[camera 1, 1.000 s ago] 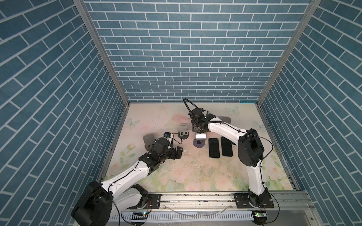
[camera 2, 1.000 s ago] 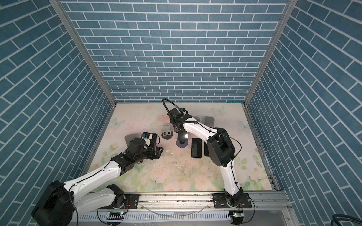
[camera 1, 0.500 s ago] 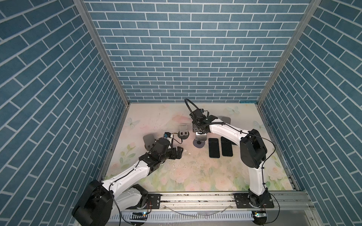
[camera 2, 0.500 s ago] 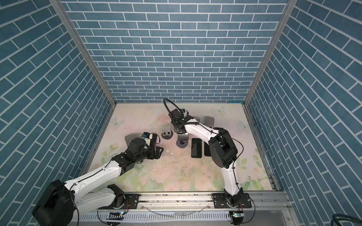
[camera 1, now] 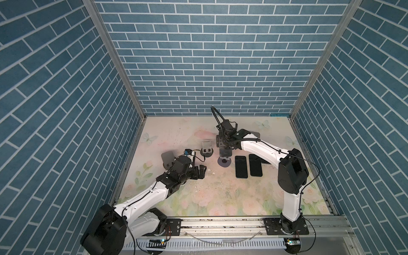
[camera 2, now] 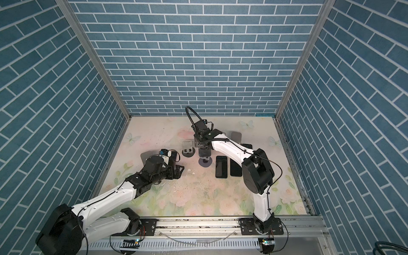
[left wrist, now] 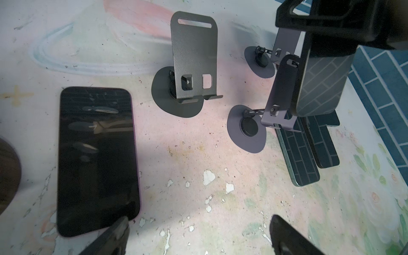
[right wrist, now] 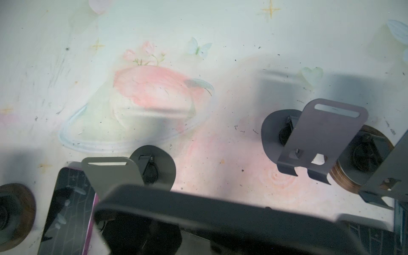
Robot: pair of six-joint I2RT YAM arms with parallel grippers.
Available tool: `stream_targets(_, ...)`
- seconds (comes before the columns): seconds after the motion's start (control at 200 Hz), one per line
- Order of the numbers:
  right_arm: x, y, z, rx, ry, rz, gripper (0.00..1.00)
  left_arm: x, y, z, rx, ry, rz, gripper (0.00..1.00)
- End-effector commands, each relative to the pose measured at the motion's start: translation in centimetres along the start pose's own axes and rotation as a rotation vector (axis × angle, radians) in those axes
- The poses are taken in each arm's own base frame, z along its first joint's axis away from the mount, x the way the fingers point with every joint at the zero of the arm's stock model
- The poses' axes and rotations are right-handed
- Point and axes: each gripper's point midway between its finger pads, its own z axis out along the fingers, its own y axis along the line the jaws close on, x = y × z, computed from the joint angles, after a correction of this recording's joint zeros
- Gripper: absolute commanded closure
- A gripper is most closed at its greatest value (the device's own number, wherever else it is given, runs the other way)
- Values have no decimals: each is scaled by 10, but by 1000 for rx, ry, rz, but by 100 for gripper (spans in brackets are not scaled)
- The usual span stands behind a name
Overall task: Remove the phone from the phone stand
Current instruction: 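Close the right gripper on the black phone and lift it off the stand, then carry the black phone with the right gripper toward the robot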
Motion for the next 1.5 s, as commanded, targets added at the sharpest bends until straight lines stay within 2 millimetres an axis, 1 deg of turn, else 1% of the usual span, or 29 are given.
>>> stream_targets(0.0, -15, 9, -27, -66, -52, -28, 49, -3, 1, -2, -7, -19, -6, 0)
stream_targets(0.155, -15, 13, -37, -92, -54, -59, 49, -6, 5, -7, -34, -42, -6, 0)
stream_targets(0.28, -15, 23, -45, -132, -55, -75, 49, -12, 14, -17, -82, -75, 2, 0)
stream_targets(0.385, -15, 33, -51, -163, -57, -91, 49, -16, 19, -27, -114, -106, 11, 0)
stream_targets(0.535, -10, 49, -52, -198, -45, -109, 49, -22, 27, -45, -157, -156, 12, 0)
stream_targets(0.735, 4, 75, -54, -260, -16, -129, 49, -21, 40, -66, -203, -215, -7, 0)
stream_targets(0.86, 20, 89, -51, -293, 21, -131, 49, -19, 46, -77, -226, -238, -20, 0)
stream_targets(0.9, 26, 93, -49, -302, 35, -133, 49, -16, 49, -77, -235, -229, -21, 0)
stream_targets(0.91, 27, 94, -49, -303, 39, -133, 49, -19, 47, -81, -227, -246, -24, 0)
stream_targets(0.93, 31, 96, -49, -309, 47, -136, 49, -19, 47, -83, -226, -252, -26, 0)
stream_targets(1.09, 58, 109, -47, -333, 99, -154, 49, -14, 53, -89, -243, -252, -36, 0)
stream_targets(1.321, 102, 110, -39, -333, 192, -155, 49, -10, 59, -95, -271, -256, -45, 0)
stream_targets(1.496, 127, 109, -31, -319, 246, -151, 49, -10, 61, -97, -274, -273, -57, 0)
